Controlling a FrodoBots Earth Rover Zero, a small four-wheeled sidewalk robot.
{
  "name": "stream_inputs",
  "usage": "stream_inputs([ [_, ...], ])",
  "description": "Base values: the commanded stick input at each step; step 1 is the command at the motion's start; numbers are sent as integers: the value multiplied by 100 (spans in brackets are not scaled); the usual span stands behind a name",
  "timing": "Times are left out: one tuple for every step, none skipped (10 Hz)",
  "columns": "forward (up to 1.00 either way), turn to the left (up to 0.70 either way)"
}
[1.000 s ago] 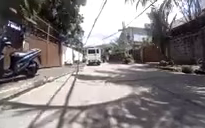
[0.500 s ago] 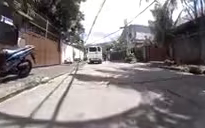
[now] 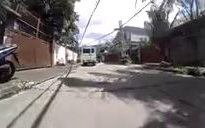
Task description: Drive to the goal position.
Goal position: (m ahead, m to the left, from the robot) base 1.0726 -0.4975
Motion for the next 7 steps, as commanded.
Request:
stream_inputs([
  [85, 0],
  [85, 0],
  [85, 0],
  [85, 0],
  [85, 0],
  [85, 0],
  [85, 0],
])
